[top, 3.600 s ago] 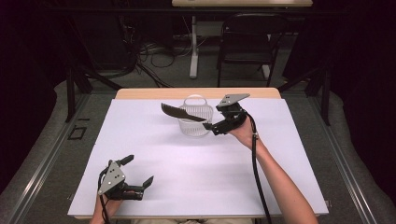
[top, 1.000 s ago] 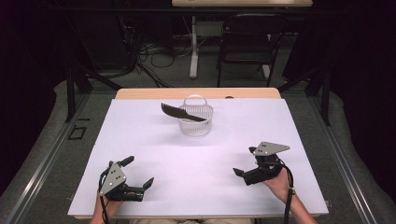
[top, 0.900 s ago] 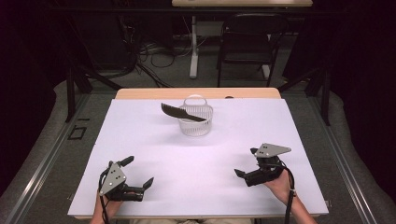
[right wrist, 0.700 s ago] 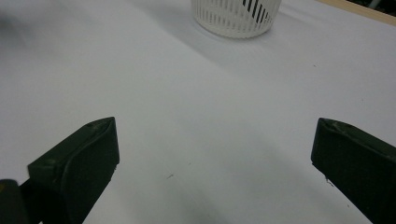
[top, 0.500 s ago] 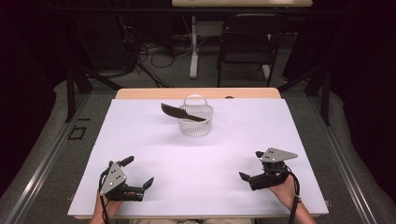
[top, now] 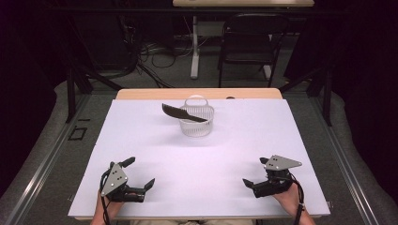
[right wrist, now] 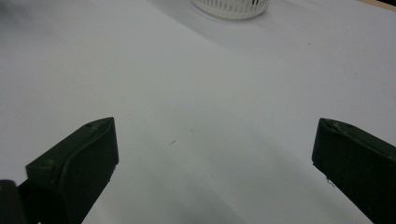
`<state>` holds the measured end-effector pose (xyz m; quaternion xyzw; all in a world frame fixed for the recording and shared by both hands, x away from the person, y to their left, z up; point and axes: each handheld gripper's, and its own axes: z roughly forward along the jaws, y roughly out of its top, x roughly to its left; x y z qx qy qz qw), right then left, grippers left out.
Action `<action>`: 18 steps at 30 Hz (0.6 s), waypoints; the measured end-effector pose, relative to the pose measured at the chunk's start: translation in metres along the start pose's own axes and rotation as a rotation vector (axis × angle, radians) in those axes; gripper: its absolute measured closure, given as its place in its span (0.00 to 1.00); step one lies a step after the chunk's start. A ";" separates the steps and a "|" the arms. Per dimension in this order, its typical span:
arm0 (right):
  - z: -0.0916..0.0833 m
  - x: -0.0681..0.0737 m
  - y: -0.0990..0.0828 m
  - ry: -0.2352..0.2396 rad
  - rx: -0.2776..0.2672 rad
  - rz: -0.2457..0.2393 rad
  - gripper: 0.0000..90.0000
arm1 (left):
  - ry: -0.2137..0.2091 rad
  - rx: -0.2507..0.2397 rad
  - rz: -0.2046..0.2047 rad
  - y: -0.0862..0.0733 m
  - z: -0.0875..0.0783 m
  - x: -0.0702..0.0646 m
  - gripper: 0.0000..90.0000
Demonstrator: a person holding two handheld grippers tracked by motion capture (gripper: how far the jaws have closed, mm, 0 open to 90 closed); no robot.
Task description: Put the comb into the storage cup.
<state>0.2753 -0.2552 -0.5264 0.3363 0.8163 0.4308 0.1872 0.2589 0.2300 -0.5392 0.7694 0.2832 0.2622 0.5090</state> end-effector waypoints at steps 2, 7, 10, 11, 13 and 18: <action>-0.001 0.002 -0.003 -0.005 0.003 -0.006 0.00 | 0.000 0.001 0.000 0.000 0.000 0.000 0.00; -0.005 0.004 -0.005 -0.009 -0.013 -0.002 0.00 | 0.002 0.000 -0.001 0.000 0.000 0.000 0.00; -0.006 0.004 -0.007 -0.015 -0.011 -0.008 0.00 | 0.006 0.002 -0.005 -0.001 0.000 0.000 0.00; -0.006 0.004 -0.007 -0.015 -0.011 -0.008 0.00 | 0.007 0.005 -0.002 -0.001 0.000 0.000 0.00; -0.006 0.004 -0.009 -0.017 -0.012 0.000 0.00 | 0.007 0.007 -0.002 -0.001 0.000 0.000 0.00; -0.007 0.004 -0.011 -0.021 -0.012 -0.008 0.00 | 0.006 0.012 -0.004 -0.001 0.001 0.000 0.00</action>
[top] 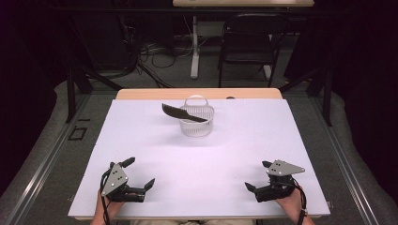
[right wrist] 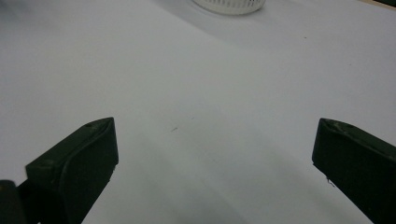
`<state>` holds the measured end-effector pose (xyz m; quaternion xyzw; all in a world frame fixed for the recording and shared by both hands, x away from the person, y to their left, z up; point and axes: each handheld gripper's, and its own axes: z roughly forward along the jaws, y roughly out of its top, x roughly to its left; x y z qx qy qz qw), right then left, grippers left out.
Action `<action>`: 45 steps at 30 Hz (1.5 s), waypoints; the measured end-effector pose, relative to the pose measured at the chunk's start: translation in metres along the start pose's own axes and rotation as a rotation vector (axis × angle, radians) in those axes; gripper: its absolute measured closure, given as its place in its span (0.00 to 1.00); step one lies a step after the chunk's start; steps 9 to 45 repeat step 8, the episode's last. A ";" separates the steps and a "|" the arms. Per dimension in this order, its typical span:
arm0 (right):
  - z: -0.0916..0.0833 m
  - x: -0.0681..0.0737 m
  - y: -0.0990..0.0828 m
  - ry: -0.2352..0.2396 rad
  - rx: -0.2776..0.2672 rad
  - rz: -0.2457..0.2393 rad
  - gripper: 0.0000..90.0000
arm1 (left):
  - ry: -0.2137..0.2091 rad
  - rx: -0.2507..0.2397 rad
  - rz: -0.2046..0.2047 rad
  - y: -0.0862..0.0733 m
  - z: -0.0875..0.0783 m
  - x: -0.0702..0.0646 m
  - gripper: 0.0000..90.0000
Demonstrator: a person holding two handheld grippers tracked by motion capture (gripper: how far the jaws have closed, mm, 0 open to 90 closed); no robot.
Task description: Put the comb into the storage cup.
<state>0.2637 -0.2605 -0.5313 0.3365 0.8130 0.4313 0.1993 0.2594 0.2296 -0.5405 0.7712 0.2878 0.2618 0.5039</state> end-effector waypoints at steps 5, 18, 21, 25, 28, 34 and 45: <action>0.001 -0.001 -0.001 0.006 0.001 0.001 0.00 | 0.002 -0.001 -0.002 0.000 0.000 0.000 0.00; 0.001 -0.001 -0.001 0.006 -0.006 -0.006 0.00 | 0.003 0.008 0.002 0.000 0.001 0.000 0.00; 0.001 -0.001 -0.001 0.006 -0.006 -0.006 0.00 | 0.003 0.008 0.002 0.000 0.001 0.000 0.00; 0.001 -0.001 -0.001 0.006 -0.006 -0.006 0.00 | 0.003 0.008 0.002 0.000 0.001 0.000 0.00; 0.001 -0.001 -0.001 0.006 -0.006 -0.006 0.00 | 0.003 0.008 0.002 0.000 0.001 0.000 0.00; 0.001 -0.001 -0.001 0.006 -0.006 -0.006 0.00 | 0.003 0.008 0.002 0.000 0.001 0.000 0.00; 0.001 -0.001 -0.001 0.006 -0.006 -0.006 0.00 | 0.003 0.008 0.002 0.000 0.001 0.000 0.00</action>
